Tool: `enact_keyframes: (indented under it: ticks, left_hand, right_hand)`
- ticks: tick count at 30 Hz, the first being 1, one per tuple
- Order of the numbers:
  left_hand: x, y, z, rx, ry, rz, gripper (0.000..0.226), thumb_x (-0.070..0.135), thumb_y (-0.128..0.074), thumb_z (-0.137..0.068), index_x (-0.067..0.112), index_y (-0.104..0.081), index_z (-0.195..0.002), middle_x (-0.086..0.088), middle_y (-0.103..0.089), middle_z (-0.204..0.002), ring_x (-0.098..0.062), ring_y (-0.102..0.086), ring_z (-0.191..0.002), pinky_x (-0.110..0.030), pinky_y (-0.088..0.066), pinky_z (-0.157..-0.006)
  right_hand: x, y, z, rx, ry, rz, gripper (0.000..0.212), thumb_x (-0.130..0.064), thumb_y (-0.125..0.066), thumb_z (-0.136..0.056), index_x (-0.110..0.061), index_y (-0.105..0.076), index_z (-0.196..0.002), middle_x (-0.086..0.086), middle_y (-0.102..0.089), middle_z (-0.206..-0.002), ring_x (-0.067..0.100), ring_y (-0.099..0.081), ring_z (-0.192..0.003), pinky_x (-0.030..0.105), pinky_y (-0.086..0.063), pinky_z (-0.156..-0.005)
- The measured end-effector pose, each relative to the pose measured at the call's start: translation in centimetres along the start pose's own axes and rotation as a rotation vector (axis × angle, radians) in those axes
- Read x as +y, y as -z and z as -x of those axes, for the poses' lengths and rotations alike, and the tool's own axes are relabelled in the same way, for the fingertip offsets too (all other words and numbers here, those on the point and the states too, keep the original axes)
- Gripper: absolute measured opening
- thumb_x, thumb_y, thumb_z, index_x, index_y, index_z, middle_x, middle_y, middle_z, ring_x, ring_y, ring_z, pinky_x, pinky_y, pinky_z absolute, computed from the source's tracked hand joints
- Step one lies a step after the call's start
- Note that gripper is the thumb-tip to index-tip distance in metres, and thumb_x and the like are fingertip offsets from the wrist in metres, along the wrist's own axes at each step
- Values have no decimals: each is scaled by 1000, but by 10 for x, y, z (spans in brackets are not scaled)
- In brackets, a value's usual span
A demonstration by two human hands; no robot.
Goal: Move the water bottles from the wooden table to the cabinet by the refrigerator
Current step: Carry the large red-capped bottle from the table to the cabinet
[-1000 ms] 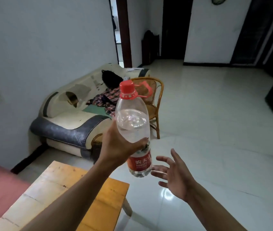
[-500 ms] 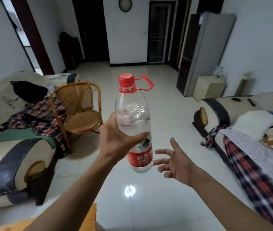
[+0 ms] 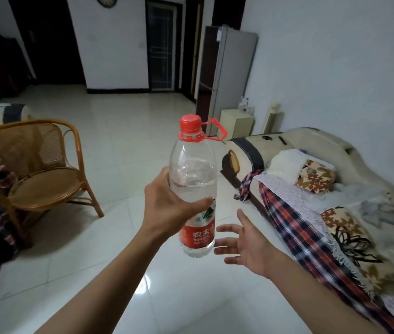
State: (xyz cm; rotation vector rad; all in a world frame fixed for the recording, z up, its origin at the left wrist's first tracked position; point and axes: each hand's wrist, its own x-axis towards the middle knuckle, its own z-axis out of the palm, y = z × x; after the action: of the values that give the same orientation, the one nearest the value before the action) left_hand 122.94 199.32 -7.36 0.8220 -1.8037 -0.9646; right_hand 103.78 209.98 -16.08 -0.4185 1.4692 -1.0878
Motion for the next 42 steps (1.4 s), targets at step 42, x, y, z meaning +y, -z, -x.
enact_keyframes:
  ticks: [42]
  left_hand:
    - [-155,-144,-379,-135,-10,108,73,58,-84,-49,26,-64,-112,16,-69,-99,1,-69,-83,-6,-52,-63]
  right_hand:
    - [-227,74,-304,182,12,-41,73,-71,-22,-94,-19,-62,-125,4,-72,-119,25,-69,-109,44,-56,-93]
